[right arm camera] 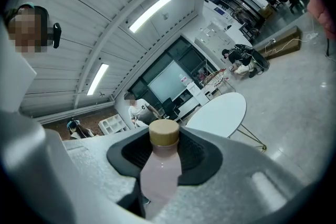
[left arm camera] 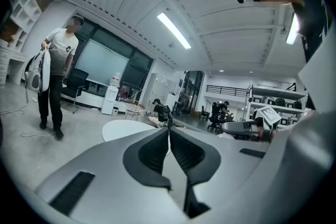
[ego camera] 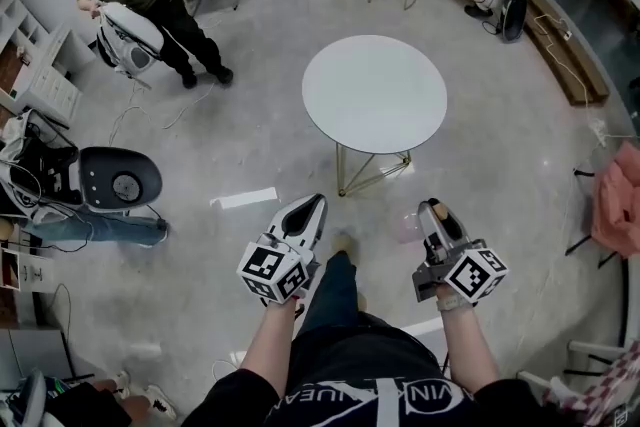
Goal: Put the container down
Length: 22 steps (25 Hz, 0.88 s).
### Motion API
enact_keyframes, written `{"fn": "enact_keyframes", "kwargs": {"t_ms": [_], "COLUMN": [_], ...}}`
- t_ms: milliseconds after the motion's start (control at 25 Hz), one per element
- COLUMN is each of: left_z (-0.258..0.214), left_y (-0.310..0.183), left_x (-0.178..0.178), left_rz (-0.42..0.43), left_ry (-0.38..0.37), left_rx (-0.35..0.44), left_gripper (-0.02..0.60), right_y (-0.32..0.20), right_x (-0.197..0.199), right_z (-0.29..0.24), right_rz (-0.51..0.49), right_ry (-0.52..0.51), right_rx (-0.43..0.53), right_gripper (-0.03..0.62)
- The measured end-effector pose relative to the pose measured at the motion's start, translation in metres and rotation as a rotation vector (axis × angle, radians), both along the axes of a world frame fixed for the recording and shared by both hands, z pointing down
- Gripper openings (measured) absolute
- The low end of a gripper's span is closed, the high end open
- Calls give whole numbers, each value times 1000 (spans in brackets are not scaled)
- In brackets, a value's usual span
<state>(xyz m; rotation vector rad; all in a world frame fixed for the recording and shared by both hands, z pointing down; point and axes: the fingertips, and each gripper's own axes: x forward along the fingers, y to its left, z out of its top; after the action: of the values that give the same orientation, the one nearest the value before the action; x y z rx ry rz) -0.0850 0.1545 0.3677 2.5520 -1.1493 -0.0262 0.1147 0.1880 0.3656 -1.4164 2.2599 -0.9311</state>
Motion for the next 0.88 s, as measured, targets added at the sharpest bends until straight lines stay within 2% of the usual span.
{"fn": "enact_keyframes", "kwargs": {"t_ms": [440, 880], "left_z": [15, 6], "left_y": [-69, -135], "left_x": [23, 36], "left_rz": [35, 59], "left_ry": [25, 12], "left_rx": [-8, -40], "left_gripper": [15, 15], "right_y": [-60, -120], "right_x": [10, 14], "right_z": [13, 8], "right_rz": [10, 8], "right_ry": [-1, -10], "right_rx": [-3, -33], "right_gripper": [130, 130]}}
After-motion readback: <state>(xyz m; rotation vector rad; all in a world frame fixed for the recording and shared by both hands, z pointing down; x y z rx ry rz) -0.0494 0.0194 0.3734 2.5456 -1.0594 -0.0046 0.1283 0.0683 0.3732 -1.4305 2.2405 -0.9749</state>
